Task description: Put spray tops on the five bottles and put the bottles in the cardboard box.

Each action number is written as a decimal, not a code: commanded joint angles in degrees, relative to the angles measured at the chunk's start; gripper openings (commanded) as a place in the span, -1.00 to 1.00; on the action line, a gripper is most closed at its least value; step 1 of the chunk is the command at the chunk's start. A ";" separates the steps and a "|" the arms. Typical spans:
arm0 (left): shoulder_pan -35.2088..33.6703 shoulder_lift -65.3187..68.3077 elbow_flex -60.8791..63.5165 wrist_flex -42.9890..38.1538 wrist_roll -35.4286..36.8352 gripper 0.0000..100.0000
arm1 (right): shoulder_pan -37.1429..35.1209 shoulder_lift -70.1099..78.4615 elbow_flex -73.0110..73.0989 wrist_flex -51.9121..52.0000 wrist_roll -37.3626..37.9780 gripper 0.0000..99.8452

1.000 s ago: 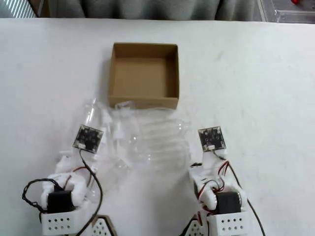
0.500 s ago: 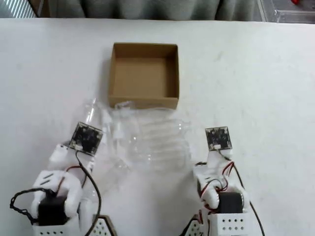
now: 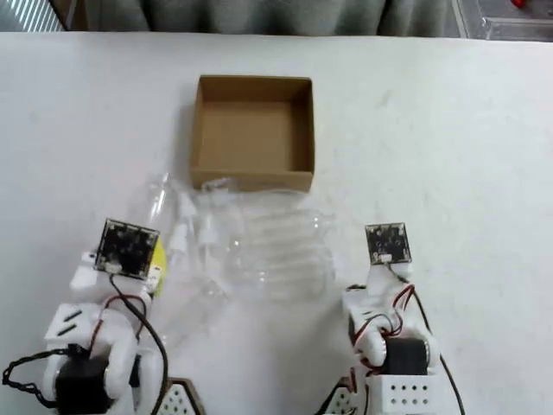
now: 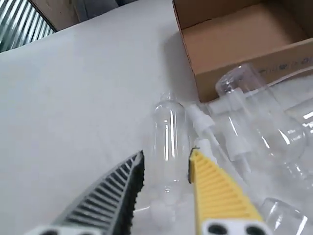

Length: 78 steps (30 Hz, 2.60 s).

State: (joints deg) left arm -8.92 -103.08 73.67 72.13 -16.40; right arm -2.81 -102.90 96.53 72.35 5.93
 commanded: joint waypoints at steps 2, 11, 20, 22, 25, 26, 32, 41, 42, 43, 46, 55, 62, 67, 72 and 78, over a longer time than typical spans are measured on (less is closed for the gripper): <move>-4.88 13.32 -5.80 -8.18 2.73 -0.67 | 0.57 -0.40 0.18 -2.15 0.62 -0.97; -5.76 43.38 -14.95 -18.20 3.69 -0.66 | 0.57 -0.40 0.26 -2.15 0.62 -0.97; -5.58 60.00 -16.70 -30.24 3.87 -0.48 | 0.57 -0.40 0.26 -2.07 0.62 -0.97; -5.67 63.25 -18.90 -30.68 5.01 -0.47 | 0.57 -0.40 0.26 -2.07 0.62 -0.97; -5.67 69.23 -23.82 -30.24 6.42 -0.49 | 0.57 -0.40 0.26 -2.07 0.62 -0.97; -5.67 71.43 -25.49 -30.24 6.51 -0.49 | 0.66 -0.40 0.26 -2.07 0.62 -0.97; -5.58 86.64 -37.80 -24.97 6.07 -0.48 | 0.66 -0.40 0.26 -2.07 0.62 -0.97; -4.70 109.49 -60.40 -6.86 -1.93 -0.48 | 0.66 -0.40 0.26 -1.98 0.62 -0.97; -4.70 111.96 -62.59 -5.80 -1.93 -0.48 | 0.66 -0.40 0.26 -1.98 0.62 -0.97; -4.70 114.24 -64.79 -5.01 -1.93 -0.48 | 0.66 -0.40 0.26 -1.98 0.62 -0.97; -4.70 119.96 -69.80 -3.34 -1.93 -0.48 | 0.66 -0.40 0.26 -1.98 0.62 -0.97; -3.74 123.74 -73.93 -2.29 -1.93 -0.48 | 0.66 -0.40 0.26 -1.98 0.62 -0.97; -2.15 123.74 -74.02 -1.85 -4.13 -0.48 | 0.66 -0.40 0.26 -1.98 0.62 -0.97; -2.33 123.56 -74.46 -2.02 -8.53 -0.49 | 0.66 -0.40 0.26 -1.98 0.62 -0.97; -2.59 121.54 -73.67 -2.29 -8.26 -0.49 | 0.66 -0.40 0.26 -1.98 0.62 -0.97; -2.15 111.25 -64.35 -7.12 -8.53 -0.48 | 0.66 -0.40 0.26 -1.98 0.62 -0.96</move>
State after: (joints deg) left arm -12.26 15.69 5.71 68.53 -24.31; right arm -2.81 -102.90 96.53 71.38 5.93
